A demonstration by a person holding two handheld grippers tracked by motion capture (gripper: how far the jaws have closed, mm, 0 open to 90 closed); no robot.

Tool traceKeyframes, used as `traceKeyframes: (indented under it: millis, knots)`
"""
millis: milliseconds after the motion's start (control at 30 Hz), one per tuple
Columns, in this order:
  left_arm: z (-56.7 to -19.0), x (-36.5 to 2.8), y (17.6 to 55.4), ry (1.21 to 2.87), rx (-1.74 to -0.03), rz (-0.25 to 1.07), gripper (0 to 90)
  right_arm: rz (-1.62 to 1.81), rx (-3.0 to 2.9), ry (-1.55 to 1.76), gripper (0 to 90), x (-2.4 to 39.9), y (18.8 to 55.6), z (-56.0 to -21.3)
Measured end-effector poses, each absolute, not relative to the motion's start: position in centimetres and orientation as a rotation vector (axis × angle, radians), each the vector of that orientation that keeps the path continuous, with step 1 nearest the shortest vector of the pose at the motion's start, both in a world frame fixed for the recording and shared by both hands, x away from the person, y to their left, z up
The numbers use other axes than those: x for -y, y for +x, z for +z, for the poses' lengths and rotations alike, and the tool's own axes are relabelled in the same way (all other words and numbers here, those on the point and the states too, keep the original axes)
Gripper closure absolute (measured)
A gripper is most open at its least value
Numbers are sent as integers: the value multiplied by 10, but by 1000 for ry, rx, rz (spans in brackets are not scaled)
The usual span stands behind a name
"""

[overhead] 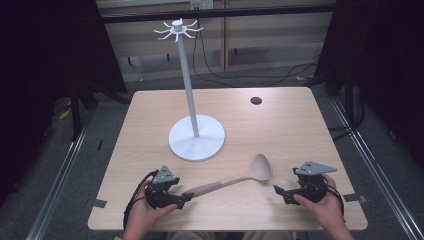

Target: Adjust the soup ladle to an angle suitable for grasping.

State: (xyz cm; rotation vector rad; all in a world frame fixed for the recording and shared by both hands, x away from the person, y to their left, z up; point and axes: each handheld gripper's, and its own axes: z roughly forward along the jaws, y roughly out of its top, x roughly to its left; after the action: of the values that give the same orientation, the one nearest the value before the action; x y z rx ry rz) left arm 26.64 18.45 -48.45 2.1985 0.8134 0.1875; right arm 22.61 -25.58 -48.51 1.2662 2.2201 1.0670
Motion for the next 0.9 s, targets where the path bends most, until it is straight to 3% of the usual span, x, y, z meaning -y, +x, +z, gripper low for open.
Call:
traceKeyframes:
  millis: [300, 667, 900]
  knots:
    - [-482, -198, 257, 2229, -836, 197, 358, 1081, -2229, 1246, 60, 250, 235, -483]
    - [-478, -217, 247, 2256, -884, 205, 693, 1063, -2246, 1221, 60, 245, 241, -482]
    - [-480, -219, 245, 2270, -888, 137, 893, 1070, -2256, 1222, 60, 243, 242, -482]
